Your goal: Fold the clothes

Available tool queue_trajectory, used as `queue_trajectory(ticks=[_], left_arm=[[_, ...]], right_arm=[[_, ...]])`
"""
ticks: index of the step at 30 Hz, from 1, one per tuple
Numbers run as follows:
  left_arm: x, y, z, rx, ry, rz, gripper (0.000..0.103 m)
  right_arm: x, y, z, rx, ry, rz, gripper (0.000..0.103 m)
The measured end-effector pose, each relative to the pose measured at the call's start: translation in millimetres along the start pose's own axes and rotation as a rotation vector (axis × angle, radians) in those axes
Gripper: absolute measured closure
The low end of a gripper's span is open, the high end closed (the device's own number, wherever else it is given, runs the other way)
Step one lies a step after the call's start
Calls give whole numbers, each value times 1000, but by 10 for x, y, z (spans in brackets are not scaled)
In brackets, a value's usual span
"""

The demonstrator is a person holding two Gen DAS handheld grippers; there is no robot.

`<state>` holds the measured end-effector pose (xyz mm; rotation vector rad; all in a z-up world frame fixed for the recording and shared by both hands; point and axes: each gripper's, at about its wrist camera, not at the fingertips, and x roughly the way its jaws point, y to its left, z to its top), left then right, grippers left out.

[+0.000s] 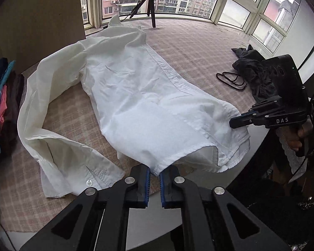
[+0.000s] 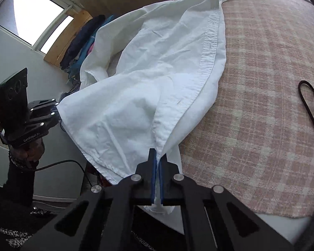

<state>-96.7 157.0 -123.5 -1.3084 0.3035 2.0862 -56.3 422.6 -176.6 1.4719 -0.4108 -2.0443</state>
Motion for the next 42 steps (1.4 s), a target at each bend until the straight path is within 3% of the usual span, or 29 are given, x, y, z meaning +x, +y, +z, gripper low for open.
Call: queue_trajectory(ticks=[4, 8, 10, 15, 19, 22, 24, 28, 32, 35, 36, 38, 39, 42], left_arm=[[-223, 135, 32, -3, -45, -12, 97], [-424, 241, -35, -19, -67, -32, 96], [-524, 282, -58, -24, -77, -46, 96], [-559, 347, -144, -44, -73, -48, 96], [-61, 374, -482, 0, 84, 76, 89], [60, 358, -729, -8, 137, 115, 90], [-55, 228, -768, -11, 94, 80, 83], [-263, -293, -602, 76, -59, -36, 50], [-215, -698, -347, 134, -169, -41, 44], [-84, -715, -202, 110, -195, -16, 41], [-49, -672, -166, 89, -199, -21, 42], [12, -516, -116, 29, -192, -53, 71], [38, -413, -99, -4, -172, -75, 96], [-18, -89, -84, -69, -165, -43, 101]], right_arm=[[-400, 232, 236, 38, -65, 70, 100], [-700, 420, 423, 141, -126, 305, 100], [-763, 555, 494, 141, -149, 344, 100], [-722, 717, 579, 95, -148, 226, 100], [-244, 466, 390, 110, -52, 48, 100], [99, 225, 221, 193, 28, 47, 100], [187, 175, 186, 217, 38, 60, 100], [245, 393, 325, 183, 24, 108, 100], [322, 737, 516, 110, 31, 121, 100], [368, 904, 600, 73, 42, 131, 100], [384, 959, 628, 60, 45, 135, 100], [388, 1007, 682, 49, 44, 151, 100], [378, 1017, 705, 43, 44, 160, 100], [285, 953, 749, 31, 52, 191, 90]])
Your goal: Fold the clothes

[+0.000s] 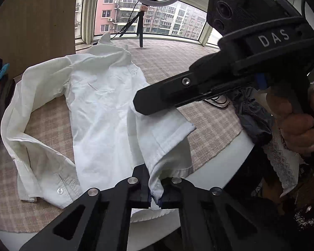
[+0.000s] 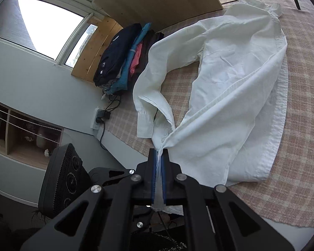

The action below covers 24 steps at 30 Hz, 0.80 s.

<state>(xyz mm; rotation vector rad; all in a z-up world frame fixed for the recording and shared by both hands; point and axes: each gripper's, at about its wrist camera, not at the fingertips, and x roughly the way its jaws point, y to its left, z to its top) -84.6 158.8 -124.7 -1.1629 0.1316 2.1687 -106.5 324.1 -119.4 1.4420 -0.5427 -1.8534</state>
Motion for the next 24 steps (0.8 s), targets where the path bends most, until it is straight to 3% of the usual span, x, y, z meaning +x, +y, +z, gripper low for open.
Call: queue_trajectory(ticks=[2, 3, 5, 7, 9, 12, 19, 21, 22, 23, 24], left_arm=[[-132, 214, 46, -17, -15, 50, 101], [-221, 335, 76, -30, -28, 75, 101], [-381, 559, 154, -50, -50, 134, 101], [-515, 759, 236, -66, -62, 186, 101], [-609, 913, 312, -72, -64, 229, 101], [-687, 1035, 399, -56, -53, 276, 101], [-759, 990, 524, -3, -18, 302, 101], [-790, 923, 550, 23, -14, 312, 101], [-810, 889, 556, 36, -13, 314, 101], [-839, 861, 570, 49, -13, 315, 101], [-872, 834, 580, 63, -13, 316, 101]], right_arm=[[-138, -134, -38, -16, -32, -21, 58], [-200, -229, -86, -34, -59, -59, 55], [-269, -453, -207, -77, -98, -166, 55], [-172, -700, -337, -127, -69, -298, 55], [7, -924, -454, -176, -5, -364, 55], [213, -1038, -558, -261, 52, -365, 55], [478, -851, -551, -561, 60, -372, 55], [522, -847, -485, -536, 109, -361, 65], [491, -853, -439, -485, 137, -325, 89], [459, -859, -393, -435, 165, -290, 95], [428, -865, -347, -385, 193, -254, 95]])
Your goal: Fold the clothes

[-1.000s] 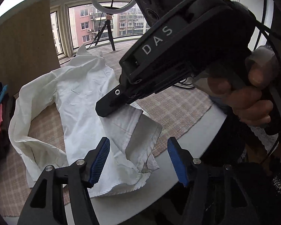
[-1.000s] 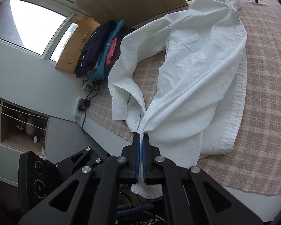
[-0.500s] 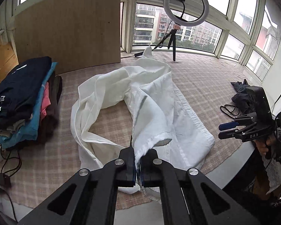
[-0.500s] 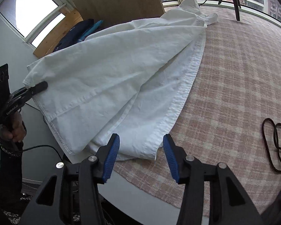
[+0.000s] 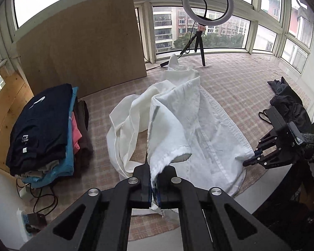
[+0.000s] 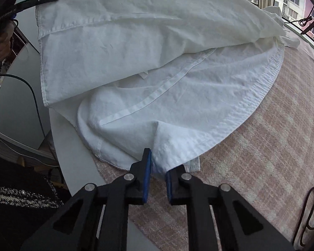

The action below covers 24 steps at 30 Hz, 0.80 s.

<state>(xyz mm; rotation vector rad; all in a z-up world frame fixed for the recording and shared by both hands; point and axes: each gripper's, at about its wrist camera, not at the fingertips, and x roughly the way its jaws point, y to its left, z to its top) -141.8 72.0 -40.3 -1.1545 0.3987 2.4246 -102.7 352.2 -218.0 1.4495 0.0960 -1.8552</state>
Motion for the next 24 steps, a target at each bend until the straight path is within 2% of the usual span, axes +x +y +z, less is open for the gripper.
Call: queue_trajectory(ticks=[1, 4, 5, 6, 7, 9, 10, 11, 14, 16, 17, 19, 22, 23, 24], left_arm=[[-37, -9, 5, 11, -4, 2, 101], [-125, -15, 14, 28, -24, 3, 100], [-139, -13, 17, 28, -31, 1, 100], [-135, -13, 18, 27, -34, -4, 100], [-120, -14, 16, 25, -35, -9, 100], [-89, -17, 14, 22, -37, -20, 100], [-73, -25, 7, 23, -33, -24, 100], [-56, -38, -4, 26, -27, -27, 100], [-41, -104, -54, 42, -12, -43, 100], [-35, -157, -95, 57, -4, -45, 100], [-23, -173, -113, 62, 3, -44, 100], [14, -187, -141, 63, 17, -50, 100], [62, -197, -169, 62, 35, -52, 100], [68, -201, -174, 65, 37, -52, 100], [65, -204, -177, 68, 37, -52, 100]], right_arm=[[-89, -31, 10, 60, 8, 60, 95], [-500, -262, -80, 368, -99, 468, 95], [-598, -364, -145, 468, -146, 563, 95], [-674, -459, -193, 531, -178, 572, 95], [-712, -501, -207, 525, -196, 480, 94], [-765, -548, -214, 468, -224, 243, 82], [-730, -545, -237, 444, -212, 159, 70], [-666, -543, -271, 424, -190, 108, 66], [-519, -406, -379, 303, -136, -24, 64], [-391, -290, -461, 183, -103, -178, 63], [-315, -265, -508, 136, -85, -244, 58], [-216, -324, -552, 95, -76, -306, 57], [-166, -388, -521, 82, -118, -311, 58], [-153, -405, -499, 92, -114, -294, 66], [-141, -423, -477, 102, -109, -278, 83]])
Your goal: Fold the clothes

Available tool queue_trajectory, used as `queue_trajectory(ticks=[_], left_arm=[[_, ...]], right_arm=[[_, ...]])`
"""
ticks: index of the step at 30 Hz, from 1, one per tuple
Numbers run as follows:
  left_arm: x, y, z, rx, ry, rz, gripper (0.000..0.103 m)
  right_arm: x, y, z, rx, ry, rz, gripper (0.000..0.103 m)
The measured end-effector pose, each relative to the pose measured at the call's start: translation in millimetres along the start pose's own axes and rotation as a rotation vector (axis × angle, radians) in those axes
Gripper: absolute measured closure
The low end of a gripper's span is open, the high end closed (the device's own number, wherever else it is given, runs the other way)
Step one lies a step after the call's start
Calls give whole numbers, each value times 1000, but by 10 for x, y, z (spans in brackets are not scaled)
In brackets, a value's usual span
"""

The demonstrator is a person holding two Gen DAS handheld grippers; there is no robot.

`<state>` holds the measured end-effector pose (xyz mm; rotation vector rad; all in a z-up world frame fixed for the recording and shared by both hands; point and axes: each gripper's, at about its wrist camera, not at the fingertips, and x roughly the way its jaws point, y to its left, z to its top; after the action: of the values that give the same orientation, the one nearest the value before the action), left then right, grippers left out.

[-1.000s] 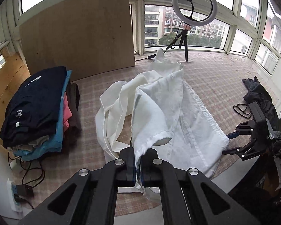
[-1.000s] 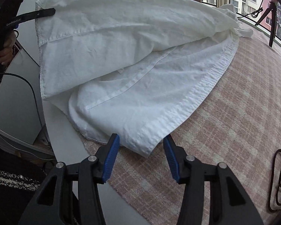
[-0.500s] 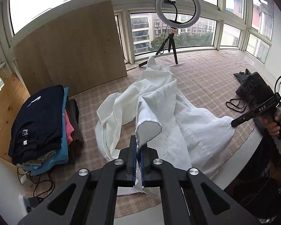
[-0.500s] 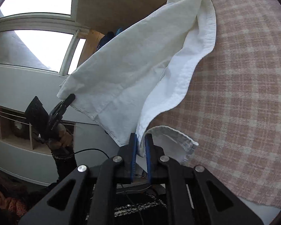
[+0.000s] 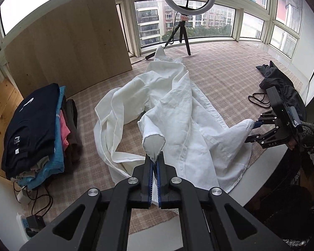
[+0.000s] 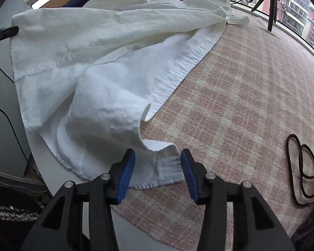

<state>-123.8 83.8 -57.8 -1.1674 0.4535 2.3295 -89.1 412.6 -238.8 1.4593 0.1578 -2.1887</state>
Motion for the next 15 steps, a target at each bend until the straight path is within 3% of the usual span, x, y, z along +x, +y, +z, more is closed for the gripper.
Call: queue_trajectory(ticks=[1, 3, 7, 9, 12, 15], left_arm=[[-4, -2, -2, 3, -1, 0, 100], [-28, -10, -7, 7, -8, -4, 100], [-107, -59, 15, 15, -41, -42, 100], [-132, -117, 18, 21, -55, -65, 100], [-149, -243, 4, 32, -67, -104, 100], [-160, -366, -14, 31, -73, -124, 101]], right_arm=[[20, -2, 5, 11, 19, 17, 99], [-7, 11, -25, 41, 51, 70, 100], [-222, -57, -230, 283, 103, 381, 100], [-303, -13, -332, 327, 191, 457, 97], [-543, 97, -315, 179, 231, 308, 90], [-834, -98, -27, 191, 149, 259, 89]])
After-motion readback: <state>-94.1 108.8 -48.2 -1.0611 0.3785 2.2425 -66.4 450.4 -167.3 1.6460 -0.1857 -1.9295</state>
